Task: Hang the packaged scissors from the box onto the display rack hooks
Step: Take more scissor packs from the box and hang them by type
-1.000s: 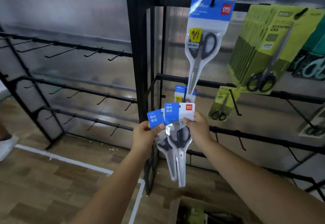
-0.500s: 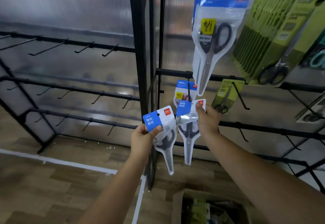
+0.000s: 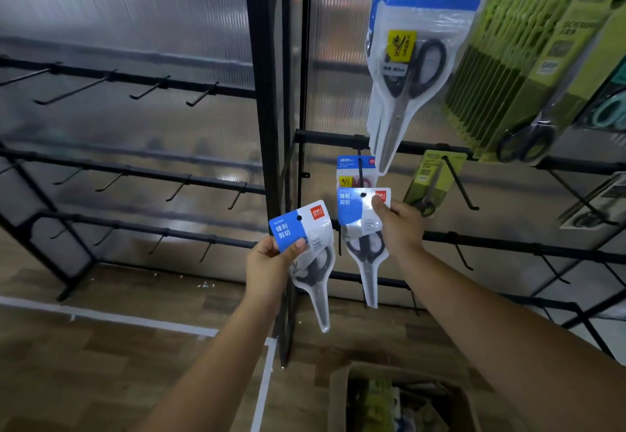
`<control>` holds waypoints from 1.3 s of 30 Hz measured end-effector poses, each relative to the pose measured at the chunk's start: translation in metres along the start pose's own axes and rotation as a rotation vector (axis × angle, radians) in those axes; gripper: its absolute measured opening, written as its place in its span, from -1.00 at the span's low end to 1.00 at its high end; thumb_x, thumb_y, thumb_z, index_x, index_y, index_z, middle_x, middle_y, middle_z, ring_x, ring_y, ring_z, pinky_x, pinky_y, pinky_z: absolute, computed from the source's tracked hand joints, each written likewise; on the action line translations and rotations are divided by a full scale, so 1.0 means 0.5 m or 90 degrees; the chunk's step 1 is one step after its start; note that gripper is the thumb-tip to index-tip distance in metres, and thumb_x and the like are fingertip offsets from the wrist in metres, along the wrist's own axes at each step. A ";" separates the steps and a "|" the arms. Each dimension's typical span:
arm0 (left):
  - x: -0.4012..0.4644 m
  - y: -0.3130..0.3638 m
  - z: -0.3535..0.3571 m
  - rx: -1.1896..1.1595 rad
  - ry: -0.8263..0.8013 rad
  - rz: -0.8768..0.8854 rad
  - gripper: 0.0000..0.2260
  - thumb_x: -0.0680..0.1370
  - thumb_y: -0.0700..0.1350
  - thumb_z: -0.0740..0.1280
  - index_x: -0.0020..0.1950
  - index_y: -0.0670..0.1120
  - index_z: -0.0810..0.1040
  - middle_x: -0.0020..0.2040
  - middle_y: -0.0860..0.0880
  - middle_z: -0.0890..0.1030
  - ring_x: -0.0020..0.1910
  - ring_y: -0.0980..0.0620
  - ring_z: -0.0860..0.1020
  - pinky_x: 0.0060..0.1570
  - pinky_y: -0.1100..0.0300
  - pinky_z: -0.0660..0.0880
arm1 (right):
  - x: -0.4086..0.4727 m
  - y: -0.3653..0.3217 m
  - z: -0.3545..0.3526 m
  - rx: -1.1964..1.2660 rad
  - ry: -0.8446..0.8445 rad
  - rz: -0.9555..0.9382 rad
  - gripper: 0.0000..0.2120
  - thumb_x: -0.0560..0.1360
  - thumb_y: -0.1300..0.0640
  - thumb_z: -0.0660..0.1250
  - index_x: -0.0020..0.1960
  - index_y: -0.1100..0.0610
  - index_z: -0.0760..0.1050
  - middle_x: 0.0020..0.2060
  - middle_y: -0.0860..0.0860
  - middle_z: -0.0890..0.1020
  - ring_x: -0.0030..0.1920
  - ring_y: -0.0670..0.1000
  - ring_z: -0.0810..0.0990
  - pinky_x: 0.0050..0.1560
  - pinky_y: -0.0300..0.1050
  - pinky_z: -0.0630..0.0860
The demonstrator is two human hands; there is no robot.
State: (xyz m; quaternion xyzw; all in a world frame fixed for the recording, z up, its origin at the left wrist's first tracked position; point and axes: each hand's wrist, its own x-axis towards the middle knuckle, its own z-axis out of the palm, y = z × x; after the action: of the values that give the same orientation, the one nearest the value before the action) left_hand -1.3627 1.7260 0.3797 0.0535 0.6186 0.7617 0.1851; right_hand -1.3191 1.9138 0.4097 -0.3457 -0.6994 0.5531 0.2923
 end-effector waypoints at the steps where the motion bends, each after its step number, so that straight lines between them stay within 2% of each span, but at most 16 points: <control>1: 0.002 0.003 0.001 -0.001 -0.002 0.002 -0.89 0.49 -0.25 0.39 -0.06 -0.05 0.58 -0.19 0.08 0.68 -0.16 0.10 0.64 -0.23 0.21 0.56 | 0.006 0.001 0.001 -0.014 -0.001 0.016 -0.67 0.53 0.13 0.31 -0.08 0.45 0.55 -0.25 0.26 0.59 -0.30 0.06 0.53 -0.25 -0.16 0.32; 3: 0.006 0.009 0.002 -0.002 -0.007 0.008 -0.88 0.49 -0.25 0.38 -0.06 -0.05 0.58 -0.18 0.08 0.68 -0.16 0.11 0.65 -0.19 0.19 0.58 | 0.023 -0.005 0.009 -0.021 0.004 0.057 -0.69 0.52 0.10 0.32 -0.16 0.38 0.57 -0.29 0.18 0.57 -0.34 0.00 0.49 -0.26 -0.18 0.31; 6: 0.011 0.018 0.010 -0.008 -0.004 0.016 -0.89 0.48 -0.26 0.38 -0.07 -0.06 0.57 -0.26 0.09 0.69 -0.26 0.18 0.66 -0.32 0.30 0.58 | 0.063 -0.028 0.029 -0.029 -0.003 0.120 -0.72 0.52 0.02 0.30 -0.28 0.17 0.50 -0.31 0.08 0.55 -0.36 0.00 0.50 -0.28 -0.18 0.40; 9: 0.015 0.031 0.025 -0.015 0.001 0.017 -0.89 0.48 -0.28 0.38 -0.06 -0.09 0.57 -0.28 0.10 0.68 -0.30 0.21 0.65 -0.37 0.33 0.57 | 0.103 -0.048 0.048 -0.082 -0.063 0.184 -0.77 0.56 0.12 0.23 0.08 0.27 0.50 0.02 0.17 0.59 0.01 0.17 0.58 0.02 -0.03 0.50; 10: 0.016 0.036 0.030 -0.014 0.002 0.023 -0.89 0.48 -0.28 0.38 -0.05 -0.11 0.57 -0.27 0.09 0.68 -0.30 0.20 0.65 -0.36 0.33 0.57 | 0.110 -0.047 0.051 -0.082 -0.064 0.204 -0.71 0.57 0.14 0.20 0.21 0.29 0.45 0.13 0.19 0.55 0.11 0.19 0.54 0.03 -0.04 0.48; 12: 0.017 0.045 0.040 -0.001 0.002 0.036 -0.90 0.48 -0.27 0.39 -0.04 -0.11 0.57 -0.23 0.08 0.68 -0.27 0.18 0.65 -0.32 0.31 0.58 | 0.100 -0.036 0.043 -0.059 -0.039 0.228 -0.64 0.58 0.10 0.17 0.32 0.26 0.36 0.21 0.19 0.49 0.12 0.18 0.51 -0.10 -0.10 0.42; 14: 0.021 0.050 0.051 0.021 0.006 0.040 -0.91 0.49 -0.24 0.39 -0.05 -0.09 0.56 -0.15 0.04 0.66 -0.18 0.12 0.64 -0.20 0.23 0.59 | 0.071 -0.014 0.024 -0.034 -0.022 0.211 -0.75 0.57 0.16 0.15 0.20 0.25 0.40 0.12 0.19 0.53 0.05 0.16 0.54 -0.14 -0.11 0.45; 17: 0.028 0.045 0.077 0.040 -0.002 0.029 -0.95 0.49 -0.23 0.40 -0.09 -0.11 0.57 -0.09 -0.07 0.66 -0.05 -0.06 0.62 -0.02 0.02 0.57 | 0.003 -0.002 -0.012 0.064 -0.121 0.197 -0.84 0.58 0.18 0.14 -0.02 0.19 0.48 -0.16 0.11 0.62 -0.18 0.02 0.60 -0.23 -0.15 0.49; 19: 0.029 0.035 0.098 0.052 -0.012 0.022 -0.95 0.48 -0.24 0.41 -0.14 -0.12 0.57 -0.14 -0.09 0.66 -0.07 -0.10 0.62 -0.02 0.00 0.56 | -0.033 -0.004 -0.031 0.098 -0.161 0.130 -0.77 0.60 0.11 0.14 -0.11 0.15 0.53 -0.24 0.04 0.65 -0.24 -0.05 0.62 -0.25 -0.21 0.54; 22: 0.031 0.019 0.131 0.082 -0.048 0.033 -0.91 0.47 -0.25 0.42 -0.18 -0.08 0.59 -0.26 0.02 0.67 -0.21 0.03 0.63 -0.18 0.15 0.59 | -0.053 -0.015 -0.050 0.130 -0.163 0.045 -0.80 0.57 0.10 0.23 -0.14 0.15 0.56 -0.30 -0.02 0.66 -0.31 -0.14 0.63 -0.32 -0.32 0.54; 24: 0.035 0.013 0.145 0.106 -0.061 0.040 -0.90 0.48 -0.24 0.42 -0.18 -0.05 0.60 -0.24 0.02 0.68 -0.22 0.05 0.64 -0.21 0.17 0.57 | -0.047 -0.023 -0.049 0.113 -0.147 0.023 -0.84 0.53 0.17 0.29 -0.10 0.25 0.57 -0.27 0.08 0.65 -0.31 -0.11 0.63 -0.30 -0.28 0.53; 28: 0.053 0.016 0.142 0.224 -0.045 0.056 -0.95 0.50 -0.13 0.41 -0.09 -0.10 0.60 -0.12 -0.08 0.68 -0.15 0.02 0.64 -0.16 0.15 0.55 | -0.017 -0.026 -0.025 0.085 -0.068 0.013 -0.69 0.50 0.18 0.35 -0.13 0.47 0.51 -0.21 0.38 0.59 -0.24 0.09 0.51 -0.19 -0.07 0.39; 31: 0.068 0.027 0.129 0.384 -0.026 0.094 -0.90 0.53 -0.11 0.37 -0.09 -0.14 0.61 -0.19 -0.03 0.62 -0.18 0.04 0.57 -0.19 0.22 0.44 | -0.004 -0.010 -0.014 0.042 -0.018 0.020 -0.63 0.50 0.15 0.35 -0.31 0.44 0.44 -0.44 0.17 0.48 -0.36 0.01 0.43 -0.28 -0.18 0.29; 33: 0.068 0.036 0.116 0.445 -0.024 0.113 -0.88 0.55 -0.13 0.34 -0.03 -0.16 0.63 -0.16 -0.04 0.61 -0.14 0.04 0.54 -0.15 0.23 0.41 | -0.005 0.007 -0.011 0.014 0.010 0.019 -0.58 0.50 0.15 0.35 -0.47 0.23 0.32 -0.58 -0.04 0.37 -0.49 -0.12 0.34 -0.42 -0.23 0.21; 36: 0.062 0.045 0.093 0.505 -0.038 0.132 -0.85 0.57 -0.13 0.31 0.03 -0.17 0.62 -0.05 -0.11 0.63 -0.02 -0.05 0.55 0.03 0.10 0.48 | -0.010 0.024 -0.010 -0.015 0.047 0.005 -0.57 0.51 0.19 0.34 -0.47 0.17 0.25 -0.56 0.01 0.28 -0.48 -0.07 0.25 -0.41 -0.15 0.13; 39: 0.056 0.052 0.075 0.524 -0.050 0.146 -0.85 0.58 -0.14 0.30 0.07 -0.15 0.61 -0.01 -0.12 0.61 -0.01 -0.03 0.53 0.02 0.13 0.46 | -0.016 0.015 -0.010 0.034 0.035 -0.014 -0.72 0.51 0.23 0.34 -0.35 0.26 0.41 -0.50 0.02 0.40 -0.47 -0.14 0.37 -0.45 -0.25 0.23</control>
State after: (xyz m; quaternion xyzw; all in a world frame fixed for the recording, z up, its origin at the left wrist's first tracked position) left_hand -1.3828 1.7661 0.4093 0.2205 0.8535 0.4643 0.0858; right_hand -1.3091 1.9115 0.4032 -0.3453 -0.6796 0.5587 0.3267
